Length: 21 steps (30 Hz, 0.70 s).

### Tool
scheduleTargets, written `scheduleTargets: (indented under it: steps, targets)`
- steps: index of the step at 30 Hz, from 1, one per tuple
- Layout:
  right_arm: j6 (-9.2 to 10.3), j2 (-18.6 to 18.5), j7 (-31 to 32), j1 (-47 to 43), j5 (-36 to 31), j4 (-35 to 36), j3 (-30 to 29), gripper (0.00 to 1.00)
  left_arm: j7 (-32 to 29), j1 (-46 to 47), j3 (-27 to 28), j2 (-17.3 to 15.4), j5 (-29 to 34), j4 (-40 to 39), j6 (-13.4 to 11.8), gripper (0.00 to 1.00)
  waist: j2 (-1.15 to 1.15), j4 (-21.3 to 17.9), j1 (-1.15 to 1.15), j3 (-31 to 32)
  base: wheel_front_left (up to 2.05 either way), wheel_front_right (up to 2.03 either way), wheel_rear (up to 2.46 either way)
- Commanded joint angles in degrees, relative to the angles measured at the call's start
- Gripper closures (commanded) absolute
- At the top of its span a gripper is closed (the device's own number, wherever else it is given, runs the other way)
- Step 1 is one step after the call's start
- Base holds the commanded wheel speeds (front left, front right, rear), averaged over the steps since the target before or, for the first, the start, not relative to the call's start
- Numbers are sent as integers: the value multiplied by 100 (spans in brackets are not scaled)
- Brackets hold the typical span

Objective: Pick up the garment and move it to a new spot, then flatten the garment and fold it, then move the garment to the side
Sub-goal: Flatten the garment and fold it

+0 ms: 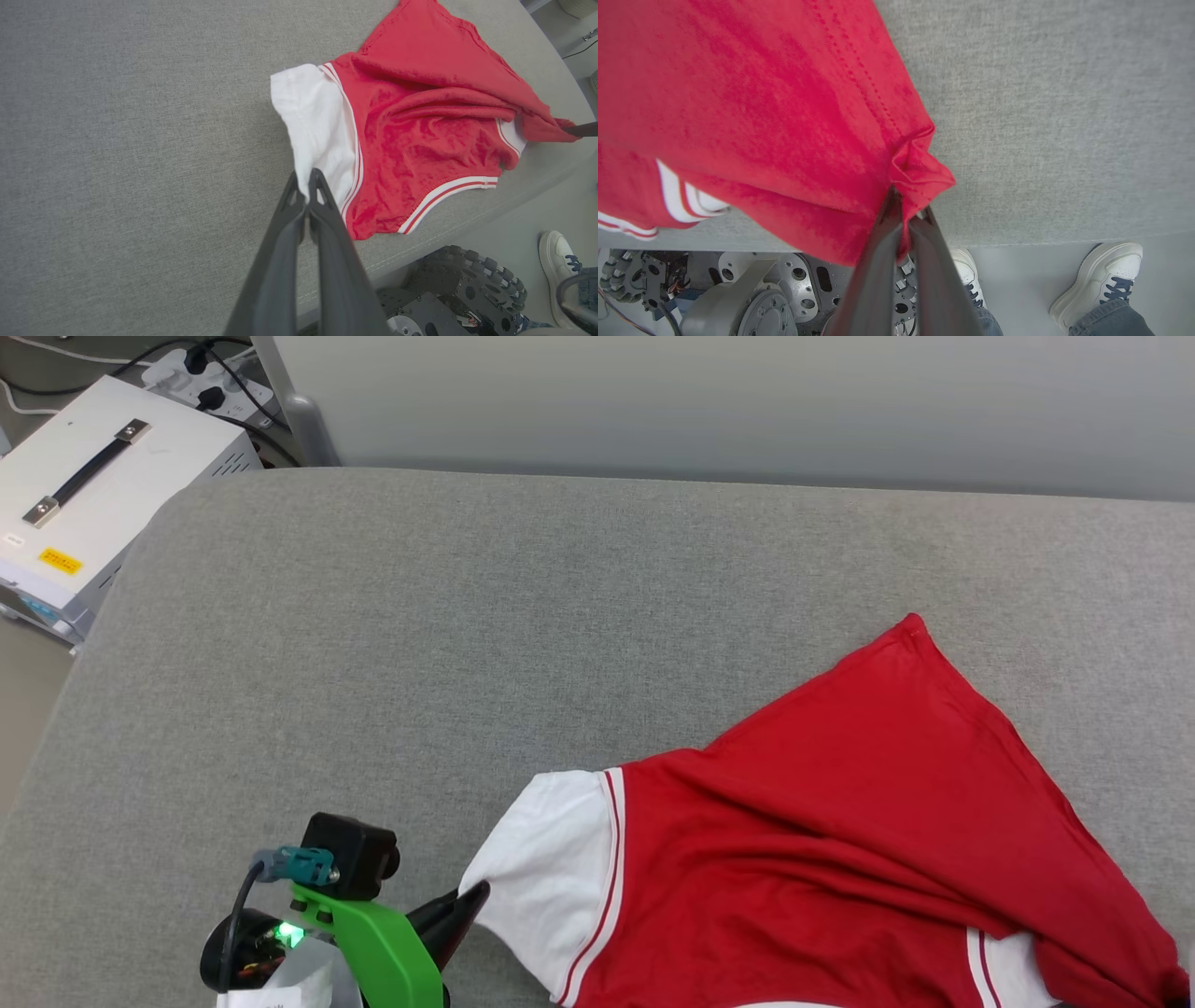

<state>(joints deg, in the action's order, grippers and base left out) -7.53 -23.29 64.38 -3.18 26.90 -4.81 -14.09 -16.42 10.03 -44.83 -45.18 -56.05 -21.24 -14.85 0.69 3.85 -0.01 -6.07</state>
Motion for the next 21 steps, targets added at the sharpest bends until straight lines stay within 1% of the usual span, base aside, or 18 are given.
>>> scheduleTargets:
  steps: [1, 4, 6, 10, 12, 15, 18, 21]
  targets:
    - [4, 17, -15, 2, -23, 91, -32, 0, 34, -31, -1, 18, -34, 17, 31, 100, -69, 20, 1, -28, 0, 0, 0]
    - [4, 5, -32, 103, 11, 235, -35, 0, 24, -2, -15, 15, -14, 15, 57, 100, -69, 56, 1, -73, 0, 0, 0]
    - [4, -2, 35, 219, 151, 395, -30, 0, 13, 28, -27, 15, 7, 5, 76, 100, -69, 96, 1, -110, 0, 0, 0]
    - [4, -11, 263, 613, 478, 969, -48, 0, 1, 83, -47, 16, 60, -41, 95, 100, -69, 208, 1, -216, 0, 0, 0]
    - [4, -53, 396, 836, 547, 1278, -21, 0, -6, 118, -57, 16, 92, -74, 106, 100, -69, 277, 1, -298, 0, 0, 0]
    - [4, -86, 553, 1218, 531, 1562, 68, 0, -20, 203, -68, 17, 172, -134, 116, 100, -69, 402, 1, -449, 0, 0, 0]
    - [4, -56, 639, 1696, 435, 1623, 207, 0, -42, 320, -88, 42, 259, -234, 145, 100, -69, 578, 1, -671, 0, 0, 0]
    - [4, -39, 652, 2120, 248, 1455, 351, 0, -64, 430, -125, 86, 347, -317, 176, 100, -69, 774, 1, -906, 0, 0, 0]
